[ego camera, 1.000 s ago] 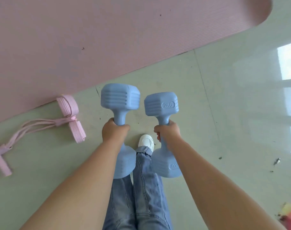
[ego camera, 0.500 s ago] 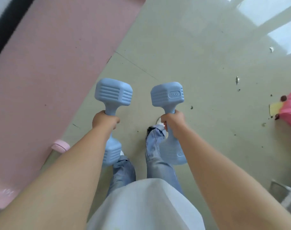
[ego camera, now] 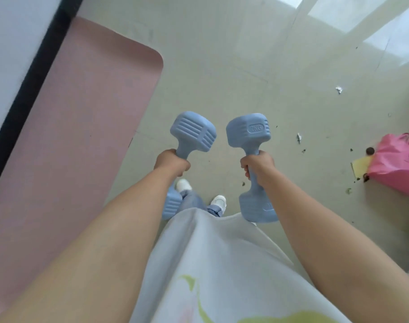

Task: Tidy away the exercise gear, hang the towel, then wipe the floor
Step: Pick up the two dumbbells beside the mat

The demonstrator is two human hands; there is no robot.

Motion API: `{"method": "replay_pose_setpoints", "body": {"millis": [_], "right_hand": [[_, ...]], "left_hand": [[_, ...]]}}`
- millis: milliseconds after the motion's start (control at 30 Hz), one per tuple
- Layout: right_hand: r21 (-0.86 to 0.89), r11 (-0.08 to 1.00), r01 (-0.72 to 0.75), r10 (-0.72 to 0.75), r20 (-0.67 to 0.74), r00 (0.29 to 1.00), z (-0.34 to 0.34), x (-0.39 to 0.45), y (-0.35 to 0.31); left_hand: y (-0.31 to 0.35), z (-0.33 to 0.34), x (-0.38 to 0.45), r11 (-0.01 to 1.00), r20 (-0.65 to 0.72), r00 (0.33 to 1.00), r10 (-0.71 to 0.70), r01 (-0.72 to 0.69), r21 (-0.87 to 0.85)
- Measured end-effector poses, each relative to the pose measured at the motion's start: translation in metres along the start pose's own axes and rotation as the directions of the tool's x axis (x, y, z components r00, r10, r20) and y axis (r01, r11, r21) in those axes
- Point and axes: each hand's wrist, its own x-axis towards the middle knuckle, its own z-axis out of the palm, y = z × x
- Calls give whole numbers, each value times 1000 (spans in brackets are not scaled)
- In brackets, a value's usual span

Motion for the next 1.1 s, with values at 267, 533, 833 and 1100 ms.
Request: {"method": "replay_pose_setpoints", "body": {"millis": [267, 533, 833, 1100], "right_hand": [[-171, 985, 34, -34, 2, 999, -45, 66, -187], [-289, 957, 2, -11, -29, 1000, -100, 134, -379], [-293, 954, 64, -62, 19, 998, -172, 259, -602], [-288, 957, 37, -57, -60, 997, -259, 347, -792]], "left_hand": [[156, -93, 96, 982, -42, 986, 159, -153, 107], [315, -216, 184, 961, -106, 986, 126, -95, 259], [525, -322, 315, 916, -136, 988, 77, -16, 402], [715, -418, 422, 937, -137, 985, 101, -48, 346]]}}
